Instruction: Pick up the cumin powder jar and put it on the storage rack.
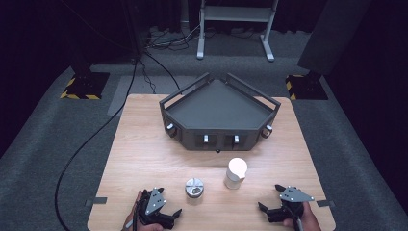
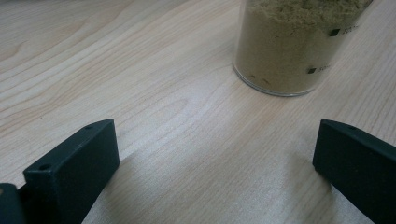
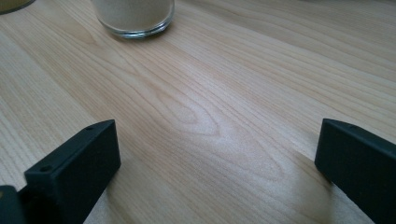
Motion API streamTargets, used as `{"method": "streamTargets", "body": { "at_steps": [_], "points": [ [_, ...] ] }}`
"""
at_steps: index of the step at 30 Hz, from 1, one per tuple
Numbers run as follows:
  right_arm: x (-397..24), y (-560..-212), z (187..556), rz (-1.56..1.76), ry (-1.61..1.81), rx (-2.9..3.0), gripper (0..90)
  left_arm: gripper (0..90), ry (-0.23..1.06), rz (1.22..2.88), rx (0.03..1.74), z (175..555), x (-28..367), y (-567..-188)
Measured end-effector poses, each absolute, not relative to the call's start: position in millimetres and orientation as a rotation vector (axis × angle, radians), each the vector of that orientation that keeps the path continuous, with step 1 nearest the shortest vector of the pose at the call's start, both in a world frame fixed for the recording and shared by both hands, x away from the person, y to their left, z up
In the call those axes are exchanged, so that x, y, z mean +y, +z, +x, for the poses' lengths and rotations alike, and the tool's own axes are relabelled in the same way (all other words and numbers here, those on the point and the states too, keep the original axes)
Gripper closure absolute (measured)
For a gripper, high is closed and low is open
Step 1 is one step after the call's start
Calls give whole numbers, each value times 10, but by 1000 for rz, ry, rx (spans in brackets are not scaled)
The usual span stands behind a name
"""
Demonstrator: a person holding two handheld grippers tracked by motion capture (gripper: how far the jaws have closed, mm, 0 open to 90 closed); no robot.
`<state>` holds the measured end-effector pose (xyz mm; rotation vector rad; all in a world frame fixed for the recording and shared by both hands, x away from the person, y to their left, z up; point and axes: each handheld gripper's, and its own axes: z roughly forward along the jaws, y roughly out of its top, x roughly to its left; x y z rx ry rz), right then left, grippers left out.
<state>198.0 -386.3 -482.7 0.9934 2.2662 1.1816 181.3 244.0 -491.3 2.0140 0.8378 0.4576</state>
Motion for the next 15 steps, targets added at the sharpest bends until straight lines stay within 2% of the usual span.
{"method": "streamTargets", "body": {
  "at_steps": [9, 15],
  "points": [
    [-3870, -4826, 1988, 989, 1184, 2270, 0, 5, 410, 1952, 921, 1803, 2453, -4878],
    [-3870, -4826, 1987, 989, 1184, 2269, 0, 5, 372, 1903, 895, 1801, 2454, -4819]
  ]
}}
